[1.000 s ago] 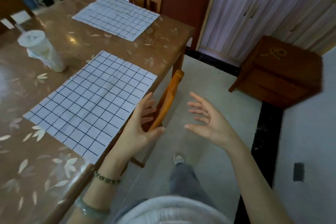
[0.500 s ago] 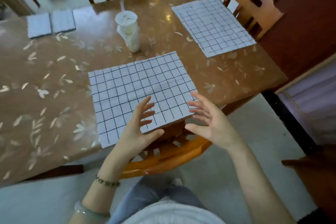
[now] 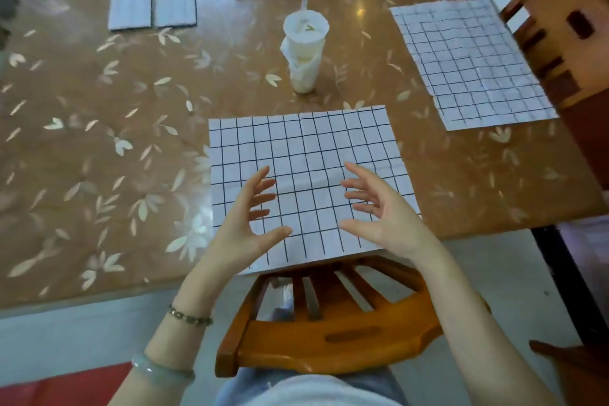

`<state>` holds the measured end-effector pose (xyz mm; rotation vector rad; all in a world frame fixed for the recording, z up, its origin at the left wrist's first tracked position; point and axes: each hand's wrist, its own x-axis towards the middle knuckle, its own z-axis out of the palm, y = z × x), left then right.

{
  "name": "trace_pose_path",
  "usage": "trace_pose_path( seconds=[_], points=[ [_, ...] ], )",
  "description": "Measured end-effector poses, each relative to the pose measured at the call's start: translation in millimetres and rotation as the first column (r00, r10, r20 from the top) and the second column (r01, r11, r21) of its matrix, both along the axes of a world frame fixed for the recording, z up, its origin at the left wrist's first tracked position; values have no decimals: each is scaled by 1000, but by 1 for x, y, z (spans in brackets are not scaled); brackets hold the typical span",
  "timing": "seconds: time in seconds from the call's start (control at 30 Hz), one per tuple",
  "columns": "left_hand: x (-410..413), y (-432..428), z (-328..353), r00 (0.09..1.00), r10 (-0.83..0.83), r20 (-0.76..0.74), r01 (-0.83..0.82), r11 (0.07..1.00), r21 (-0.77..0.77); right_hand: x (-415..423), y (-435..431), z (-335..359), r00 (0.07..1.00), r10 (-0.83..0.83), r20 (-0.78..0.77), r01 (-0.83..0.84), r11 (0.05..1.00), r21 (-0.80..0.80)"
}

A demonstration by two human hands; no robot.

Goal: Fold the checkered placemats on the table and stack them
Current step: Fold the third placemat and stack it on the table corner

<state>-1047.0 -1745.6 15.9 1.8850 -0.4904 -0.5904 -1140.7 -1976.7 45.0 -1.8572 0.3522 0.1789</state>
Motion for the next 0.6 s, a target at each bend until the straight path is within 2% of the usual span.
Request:
trace_pose_path(
  seconds=[0.23,0.37,0.47,0.6],
  points=[
    [43,-1,-24,999,32,-31,-31,999,27,45,-27,-20,996,52,-76,-52,999,9],
    [80,-5,-51,999,28,-24,-25,991,132,89,-69,-49,993,7,-118,-11,999,-40],
    [130,-5,-75,997,47,66,-64,952,300,132,-116,-83,990,-55,-128,23,971,-238],
    [195,-11,-107,953,-64,297,-135,787,601,180,-170,-123,991,-5,-132,-75,804,-590]
  ],
)
